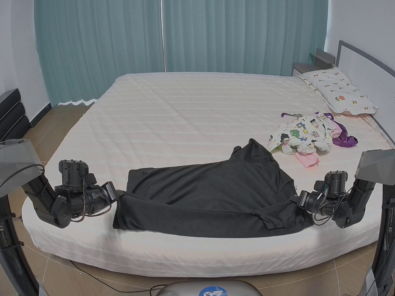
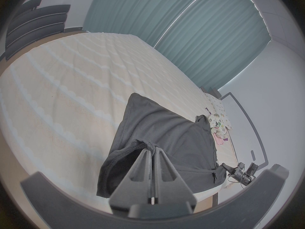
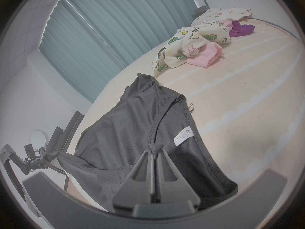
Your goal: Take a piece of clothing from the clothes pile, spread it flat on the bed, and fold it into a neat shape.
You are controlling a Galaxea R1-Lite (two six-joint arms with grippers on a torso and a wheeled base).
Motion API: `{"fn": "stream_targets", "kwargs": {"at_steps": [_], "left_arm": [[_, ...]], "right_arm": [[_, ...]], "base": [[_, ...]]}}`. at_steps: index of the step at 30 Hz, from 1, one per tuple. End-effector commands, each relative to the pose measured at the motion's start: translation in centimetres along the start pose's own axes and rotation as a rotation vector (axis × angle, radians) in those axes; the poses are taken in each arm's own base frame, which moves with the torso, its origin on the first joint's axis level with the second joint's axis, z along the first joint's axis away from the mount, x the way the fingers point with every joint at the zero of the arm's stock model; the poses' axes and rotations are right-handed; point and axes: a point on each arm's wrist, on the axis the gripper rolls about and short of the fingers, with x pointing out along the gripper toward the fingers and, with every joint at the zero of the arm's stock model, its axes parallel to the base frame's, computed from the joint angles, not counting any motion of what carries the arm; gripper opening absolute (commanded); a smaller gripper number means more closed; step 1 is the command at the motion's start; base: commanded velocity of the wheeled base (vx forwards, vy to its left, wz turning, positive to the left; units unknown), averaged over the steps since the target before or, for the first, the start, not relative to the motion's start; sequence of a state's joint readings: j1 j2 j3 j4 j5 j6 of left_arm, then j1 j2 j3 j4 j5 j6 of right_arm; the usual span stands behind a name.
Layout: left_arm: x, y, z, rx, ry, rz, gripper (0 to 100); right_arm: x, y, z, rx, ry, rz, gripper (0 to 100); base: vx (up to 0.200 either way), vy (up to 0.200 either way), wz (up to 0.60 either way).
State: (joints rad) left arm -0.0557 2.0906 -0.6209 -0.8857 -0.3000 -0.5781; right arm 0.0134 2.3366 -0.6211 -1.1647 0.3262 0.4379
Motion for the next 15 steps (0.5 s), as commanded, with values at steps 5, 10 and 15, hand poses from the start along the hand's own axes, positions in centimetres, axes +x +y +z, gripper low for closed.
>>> {"fn": "stream_targets", "kwargs": {"at_steps": [5, 10, 15], "left_arm": [[0.4, 0.7, -0.3, -0.013, 0.013, 0.023, 0], [0.8, 1.4, -0.6, -0.022, 0.029, 0.041, 0], [1.0, 2.1, -0.7, -0.037, 0.033, 0.055, 0]], "right_arm": [[-1.5, 1.3, 0.9, 0.006, -0.067, 0.04, 0], [-1.7, 1.5, 1.1, 0.0, -0.084, 0.05, 0], [-1.3, 1.7, 1.1, -0.005, -0.084, 0.057, 0]], "base": [[0.0, 0.0, 0.0], [0.0, 0.0, 0.0], [0.0, 0.0, 0.0]]}}
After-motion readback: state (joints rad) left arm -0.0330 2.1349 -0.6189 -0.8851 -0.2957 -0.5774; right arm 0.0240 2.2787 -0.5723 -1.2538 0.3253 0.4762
